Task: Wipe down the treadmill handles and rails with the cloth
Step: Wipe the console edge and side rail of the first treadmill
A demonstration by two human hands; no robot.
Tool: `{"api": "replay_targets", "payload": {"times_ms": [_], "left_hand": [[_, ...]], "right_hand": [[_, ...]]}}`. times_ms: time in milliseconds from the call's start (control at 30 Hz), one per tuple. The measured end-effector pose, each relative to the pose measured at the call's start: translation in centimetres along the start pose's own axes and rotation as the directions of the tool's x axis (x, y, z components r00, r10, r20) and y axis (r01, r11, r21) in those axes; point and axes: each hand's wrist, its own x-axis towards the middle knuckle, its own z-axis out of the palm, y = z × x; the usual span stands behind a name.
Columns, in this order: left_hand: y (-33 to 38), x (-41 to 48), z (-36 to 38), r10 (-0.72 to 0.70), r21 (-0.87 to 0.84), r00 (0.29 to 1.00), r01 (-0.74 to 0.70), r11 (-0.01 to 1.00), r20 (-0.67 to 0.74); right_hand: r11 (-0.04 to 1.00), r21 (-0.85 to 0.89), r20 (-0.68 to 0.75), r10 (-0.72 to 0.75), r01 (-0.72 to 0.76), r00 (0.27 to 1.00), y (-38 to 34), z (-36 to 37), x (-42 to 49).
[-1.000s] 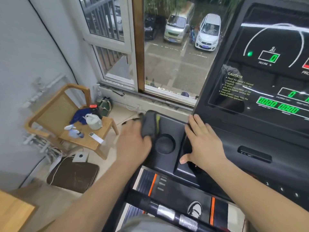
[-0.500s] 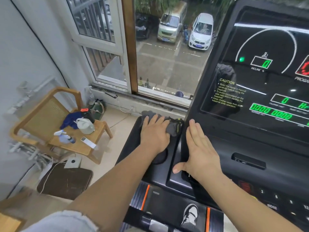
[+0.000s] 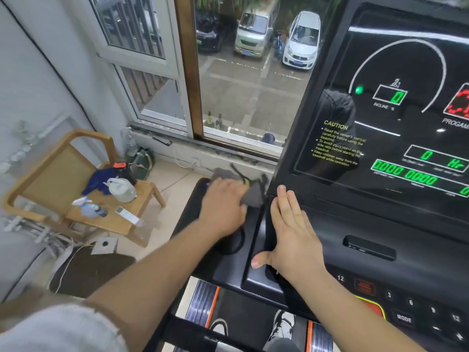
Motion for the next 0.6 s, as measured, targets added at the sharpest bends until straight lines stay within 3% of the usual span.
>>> {"api": "replay_targets", "payload": {"times_ms": [100,167,233,300,367,400,500,600], "left_hand": [[-0.2,-5.1,1.3,0.315,0.001,0.949,-0.315,0.949,-0.026],[-3.2,-4.9,0.8,0.416,0.093,0.909,-0.412,0.906,-0.032],[-5.2,-2.8,-0.3,0.310,0.163,0.951,-0.307,0.938,0.010],[-5.1,-0.4,-1.0,0.075,0.169,0.996,-0.081,0.982,0.037],[-3.2,1.0,-0.8,-0.136,0.134,0.990,0.130,0.982,0.038],[-2.0,0.9,-0.5,-0.178,0.140,0.984,0.174,0.975,0.011],[0.7,-2.8,1.0,-0.113,0.134,0.993,0.118,0.984,-0.047],[0.8,-9.0,2.1,0.103,-0.042,0.995,-0.103,0.994,0.001]], "right_hand": [[1.000,-0.011,0.006,-0.001,0.001,1.000,0.0,0.0,0.2],[1.000,-0.011,0.015,-0.002,0.002,1.000,-0.1,0.0,0.2],[1.000,-0.012,0.014,0.005,-0.004,1.000,-0.1,-0.1,0.1],[1.000,-0.014,0.019,0.002,-0.002,1.000,-0.3,-0.2,0.0],[1.000,-0.014,0.022,0.012,-0.011,1.000,-0.3,-0.3,0.0],[1.000,-0.014,0.023,0.013,-0.012,1.000,-0.4,-0.3,0.0],[1.000,-0.010,0.016,0.010,-0.009,1.000,-0.4,-0.1,-0.1],[1.000,-0.021,0.005,0.002,-0.002,1.000,-0.3,0.1,-0.2]]}}
